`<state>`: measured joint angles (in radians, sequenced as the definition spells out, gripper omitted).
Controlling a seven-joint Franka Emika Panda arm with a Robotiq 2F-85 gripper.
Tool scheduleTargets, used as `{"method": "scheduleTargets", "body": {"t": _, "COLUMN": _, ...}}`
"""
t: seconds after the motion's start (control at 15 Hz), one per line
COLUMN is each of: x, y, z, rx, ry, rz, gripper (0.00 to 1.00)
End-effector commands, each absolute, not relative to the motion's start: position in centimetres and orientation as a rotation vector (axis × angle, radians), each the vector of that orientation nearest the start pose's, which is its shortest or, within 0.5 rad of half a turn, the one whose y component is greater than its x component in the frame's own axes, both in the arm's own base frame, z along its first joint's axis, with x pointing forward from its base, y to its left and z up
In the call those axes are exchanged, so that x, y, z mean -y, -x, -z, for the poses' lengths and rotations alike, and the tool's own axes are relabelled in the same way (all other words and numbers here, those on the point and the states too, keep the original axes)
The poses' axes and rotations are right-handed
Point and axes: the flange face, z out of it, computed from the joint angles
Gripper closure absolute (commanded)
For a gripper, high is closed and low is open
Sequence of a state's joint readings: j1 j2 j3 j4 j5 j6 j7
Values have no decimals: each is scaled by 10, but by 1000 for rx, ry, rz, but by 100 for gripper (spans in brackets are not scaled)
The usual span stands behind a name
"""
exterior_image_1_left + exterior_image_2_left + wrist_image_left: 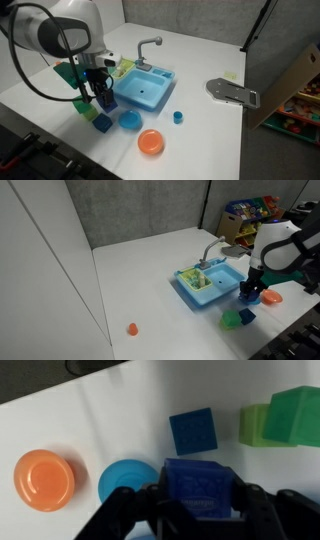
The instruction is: Put the blue block into the sink
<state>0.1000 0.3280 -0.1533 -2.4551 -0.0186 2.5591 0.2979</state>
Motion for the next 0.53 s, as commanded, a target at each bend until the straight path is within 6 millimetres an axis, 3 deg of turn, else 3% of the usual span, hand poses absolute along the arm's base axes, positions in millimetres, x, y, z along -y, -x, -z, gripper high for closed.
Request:
{"method": "scheduleTargets", "body": {"t": 0.0, "x": 37, "y": -482, "z": -199, "rx": -587, "ry": 3169, "rz": -327, "gripper": 70}}
{"method": "scheduleTargets", "body": {"t": 0.2, "x": 43, "y": -512, "z": -219, "rx": -627, "ry": 3169, "rz": -316, "gripper": 70}}
{"method": "scheduleTargets", "body": {"t": 0.47, "x": 49, "y": -550, "z": -228, "rx": -688, "ry": 3176, "rz": -289, "gripper": 70}}
